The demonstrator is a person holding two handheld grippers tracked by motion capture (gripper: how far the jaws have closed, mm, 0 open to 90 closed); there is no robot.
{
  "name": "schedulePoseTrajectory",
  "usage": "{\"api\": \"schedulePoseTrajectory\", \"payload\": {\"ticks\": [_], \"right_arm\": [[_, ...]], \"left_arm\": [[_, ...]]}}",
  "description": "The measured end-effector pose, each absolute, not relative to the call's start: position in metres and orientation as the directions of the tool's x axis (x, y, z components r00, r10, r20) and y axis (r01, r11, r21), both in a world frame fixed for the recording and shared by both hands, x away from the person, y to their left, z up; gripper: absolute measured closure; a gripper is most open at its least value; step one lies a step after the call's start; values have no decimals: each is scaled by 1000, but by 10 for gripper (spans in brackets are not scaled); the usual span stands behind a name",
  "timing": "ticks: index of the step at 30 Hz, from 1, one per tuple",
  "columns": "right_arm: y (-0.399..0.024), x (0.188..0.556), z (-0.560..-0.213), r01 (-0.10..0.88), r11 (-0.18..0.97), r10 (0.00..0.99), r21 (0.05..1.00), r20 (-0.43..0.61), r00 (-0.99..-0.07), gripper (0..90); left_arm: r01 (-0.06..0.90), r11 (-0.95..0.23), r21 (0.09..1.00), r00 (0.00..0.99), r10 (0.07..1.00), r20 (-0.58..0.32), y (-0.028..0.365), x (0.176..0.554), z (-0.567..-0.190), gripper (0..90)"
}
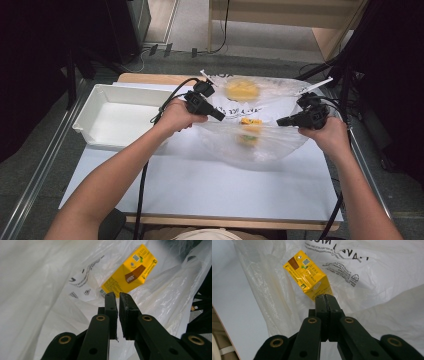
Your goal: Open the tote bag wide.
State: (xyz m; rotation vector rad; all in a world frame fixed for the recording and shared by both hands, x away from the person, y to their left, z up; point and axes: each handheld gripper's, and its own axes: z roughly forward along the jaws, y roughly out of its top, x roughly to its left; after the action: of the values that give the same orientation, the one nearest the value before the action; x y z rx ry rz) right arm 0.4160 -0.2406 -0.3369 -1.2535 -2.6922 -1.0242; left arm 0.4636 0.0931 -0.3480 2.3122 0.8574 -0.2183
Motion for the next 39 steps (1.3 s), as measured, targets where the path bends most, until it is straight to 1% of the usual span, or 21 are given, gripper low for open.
{"api": "schedulePoseTrajectory", "payload": {"ticks": [6,10,14,20,24,35,39], "right_arm": [[-241,415,-344,690,460,689,559,266,-674,900],[-242,416,-351,693,450,690,563,273,-670,900],[-241,417,-356,693,444,691,568,275,-669,900],[-238,421,-368,697,434,695,571,280,-662,900],[-238,422,-374,702,431,699,568,282,-657,900],[-238,416,-388,705,424,702,569,285,-653,900],[-239,417,-394,712,403,714,576,288,-638,900]], "left_arm": [[636,-561,530,767,532,-358,95,464,-354,865],[652,-537,535,754,537,-379,98,465,-360,880],[676,-502,540,730,561,-391,100,466,-366,892],[686,-494,534,715,591,-373,101,467,-377,900],[697,-478,535,704,597,-384,102,466,-383,900],[700,-488,521,701,608,-373,104,461,-397,900],[697,-491,522,700,621,-352,103,463,-401,900]]}}
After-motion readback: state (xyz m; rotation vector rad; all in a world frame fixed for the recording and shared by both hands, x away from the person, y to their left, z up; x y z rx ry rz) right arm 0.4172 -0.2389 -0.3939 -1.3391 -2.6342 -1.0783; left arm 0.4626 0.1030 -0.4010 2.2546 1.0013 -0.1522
